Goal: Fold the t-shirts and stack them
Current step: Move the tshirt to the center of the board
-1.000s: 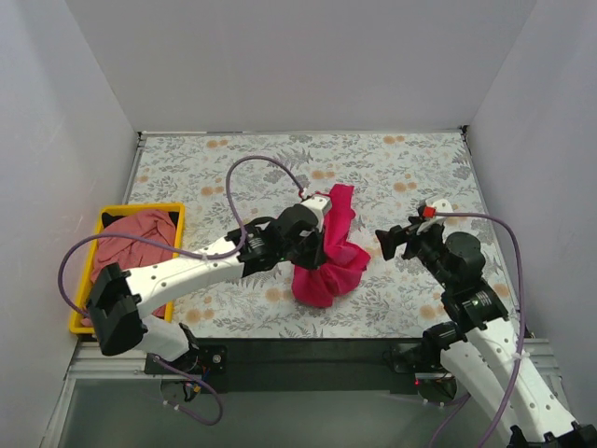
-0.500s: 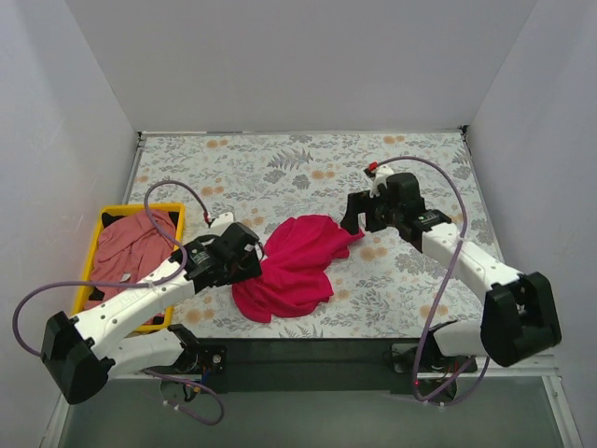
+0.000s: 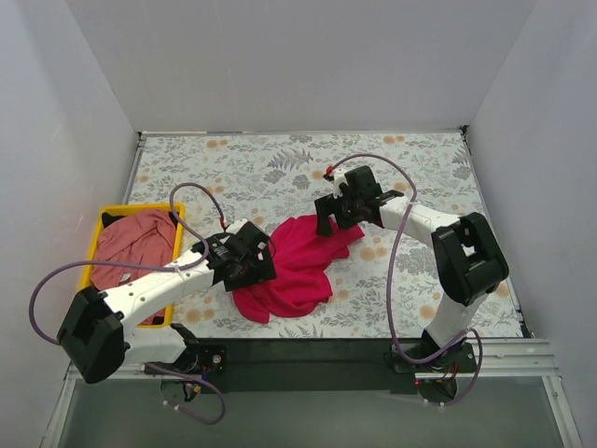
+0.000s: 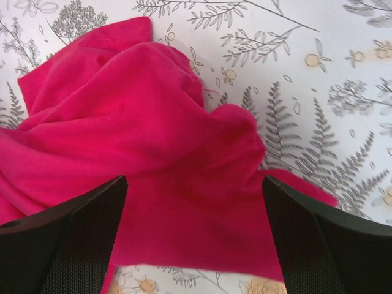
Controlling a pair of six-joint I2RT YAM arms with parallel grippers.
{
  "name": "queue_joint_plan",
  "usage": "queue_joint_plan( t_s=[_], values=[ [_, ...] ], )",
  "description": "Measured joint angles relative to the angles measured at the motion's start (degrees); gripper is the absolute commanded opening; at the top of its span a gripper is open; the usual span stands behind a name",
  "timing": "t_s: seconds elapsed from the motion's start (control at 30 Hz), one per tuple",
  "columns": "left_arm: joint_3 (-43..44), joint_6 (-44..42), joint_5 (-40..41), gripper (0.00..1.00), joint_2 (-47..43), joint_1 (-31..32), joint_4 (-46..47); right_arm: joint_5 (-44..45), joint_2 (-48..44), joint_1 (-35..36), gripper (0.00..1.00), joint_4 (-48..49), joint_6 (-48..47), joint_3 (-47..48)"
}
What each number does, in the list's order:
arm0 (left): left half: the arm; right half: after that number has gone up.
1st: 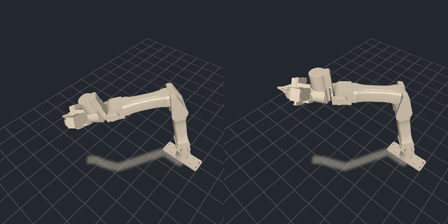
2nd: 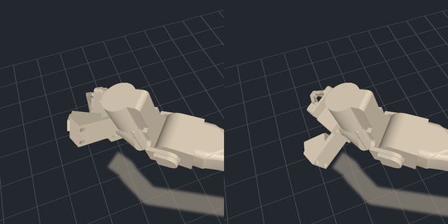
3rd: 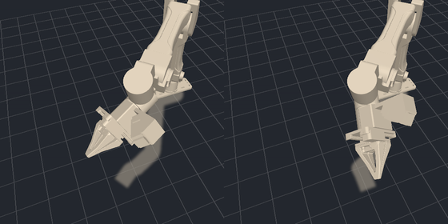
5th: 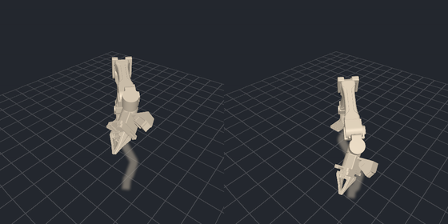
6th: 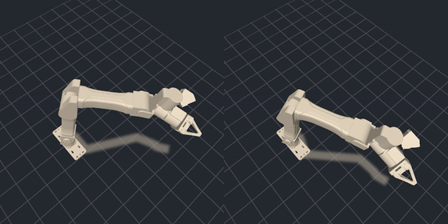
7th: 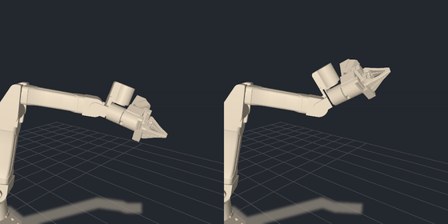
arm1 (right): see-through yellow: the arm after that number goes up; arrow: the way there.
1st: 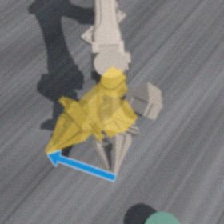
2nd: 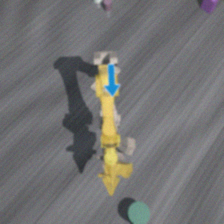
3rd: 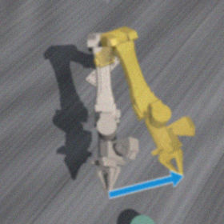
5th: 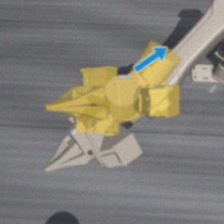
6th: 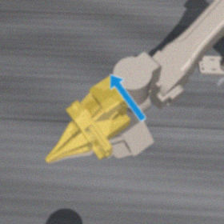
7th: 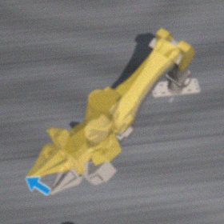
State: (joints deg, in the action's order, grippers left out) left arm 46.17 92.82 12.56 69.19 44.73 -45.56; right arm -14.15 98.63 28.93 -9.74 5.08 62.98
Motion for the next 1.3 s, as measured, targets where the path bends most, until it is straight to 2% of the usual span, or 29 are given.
queue_joint_plan(
  t_s=[0.1,0.17,0.2,0.23,0.3,0.33,0.43,0.57,0.7,0.8,0.83,0.97,1.03,1.1,1.3],
  values=[
    [0.0,-1.3,-0.3,0.76,2.2,0.0,0.5,0.2,4.0,1.0,0.96,0.0,-1.3,2.0],
    [0.0,-2.3,-0.4,0.72,3.8,-0.1,0.7,0.5,6.1,1.1,0.9,0.0,-2.2,3.1],
    [0.0,-2.8,-0.4,0.69,4.7,-0.2,0.8,0.7,7.0,1.1,0.83,-0.1,-2.5,3.6],
    [0.0,-3.3,-0.4,0.66,5.7,-0.4,0.8,1.0,7.8,1.1,0.65,-0.1,-2.7,4.0],
    [0.0,-4.5,-0.2,0.61,7.7,-0.9,0.9,1.8,8.5,1.1,0.46,-0.2,-3.5,4.2],
    [0.0,-5.1,0.1,0.59,8.8,-1.3,1.0,2.4,8.5,1.1,0.3,-0.3,-3.5,4.2],
    [0.1,-7.3,1.6,0.49,11.8,-2.7,1.3,4.9,8.5,1.1,0.02,-0.4,-3.9,4.2],
    [1.7,-11.7,4.3,0.46,16.6,-5.7,2.1,11.2,6.0,0.6,0.01,-0.5,-1.6,1.2],
    [7.8,-18.1,9.3,0.48,23.7,-9.1,4.2,16.8,-3.6,-3.3,0.01,-2.3,4.3,-6.1],
    [15.2,-24.9,15.8,0.54,30.8,-10.4,8.6,21.7,-13.3,-7.4,0.01,-4.3,8.3,-10.7],
    [17.9,-27.2,17.8,0.6,33.1,-10.6,10.0,23.6,-16.2,-8.8,0.01,-4.6,9.3,-11.8],
    [27.0,-33.2,21.2,0.74,37.2,-10.9,15.5,29.0,-24.8,-12.9,0.01,-6.3,12.2,-15.4],
    [29.4,-33.4,21.1,0.8,36.2,-10.9,17.9,30.3,-27.1,-14.4,0.01,-7.1,12.9,-16.9],
    [28.8,-31.8,19.8,0.81,32.7,-10.8,19.2,30.9,-27.8,-15.5,0.01,-7.9,13.2,-17.8],
    [17.3,-20.3,12.0,0.82,15.6,-10.4,17.0,29.4,-27.8,-15.7,0.01,-8.7,13.2,-17.9]
  ],
)
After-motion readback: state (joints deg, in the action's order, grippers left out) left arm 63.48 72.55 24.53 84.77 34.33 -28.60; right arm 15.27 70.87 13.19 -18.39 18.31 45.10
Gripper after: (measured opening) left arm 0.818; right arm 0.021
